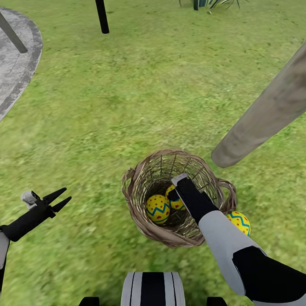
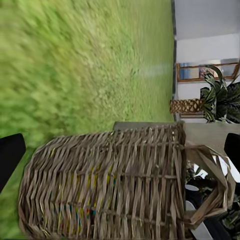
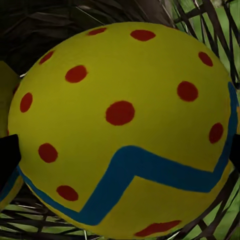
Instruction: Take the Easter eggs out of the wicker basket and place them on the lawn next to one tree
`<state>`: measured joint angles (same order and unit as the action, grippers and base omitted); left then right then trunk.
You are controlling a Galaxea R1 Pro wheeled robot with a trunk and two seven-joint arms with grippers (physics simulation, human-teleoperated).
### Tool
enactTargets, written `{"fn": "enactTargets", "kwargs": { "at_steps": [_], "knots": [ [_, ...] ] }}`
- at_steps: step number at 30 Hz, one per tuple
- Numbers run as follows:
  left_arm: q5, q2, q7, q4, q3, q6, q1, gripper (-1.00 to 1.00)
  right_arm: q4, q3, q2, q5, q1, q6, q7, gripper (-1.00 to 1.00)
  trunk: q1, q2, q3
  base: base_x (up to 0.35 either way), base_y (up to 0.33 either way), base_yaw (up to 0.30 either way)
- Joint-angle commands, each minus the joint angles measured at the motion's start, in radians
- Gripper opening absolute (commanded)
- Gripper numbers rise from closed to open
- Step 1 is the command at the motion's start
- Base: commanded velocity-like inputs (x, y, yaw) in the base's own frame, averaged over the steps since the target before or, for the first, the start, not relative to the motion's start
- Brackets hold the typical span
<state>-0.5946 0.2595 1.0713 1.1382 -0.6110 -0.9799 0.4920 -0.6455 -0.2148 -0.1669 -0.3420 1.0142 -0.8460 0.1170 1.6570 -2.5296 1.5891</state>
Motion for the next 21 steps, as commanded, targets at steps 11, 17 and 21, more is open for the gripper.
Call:
{"fn": "enactTargets", "kwargs": {
  "at_steps": [11, 17, 21],
  "knots": [
    [-0.001, 0.0, 0.004, 0.0, -0.002, -0.005, 0.0, 1.0, 0.038, -0.002, 0.002, -0.055, 0.0, -0.002, 0.007, -1.0, 0.002, -0.001, 0.012, 0.0, 0.0, 0.0],
    [-0.002, 0.001, 0.002, 0.032, 0.058, -0.005, 0.0, 1.0, 0.038, -0.002, 0.001, -0.055, 0.0, -0.002, 0.007, -1.0, 0.0, 0.0, -0.003, 0.0, 0.0, 0.0],
    [-0.002, 0.0, 0.005, 0.041, 0.059, -0.005, 0.0, 1.0, 0.038, -0.002, 0.002, -0.055, 0.0, -0.002, 0.007, -1.0, -0.001, 0.001, -0.011, 0.0, 0.0, 0.0]
  ]
}}
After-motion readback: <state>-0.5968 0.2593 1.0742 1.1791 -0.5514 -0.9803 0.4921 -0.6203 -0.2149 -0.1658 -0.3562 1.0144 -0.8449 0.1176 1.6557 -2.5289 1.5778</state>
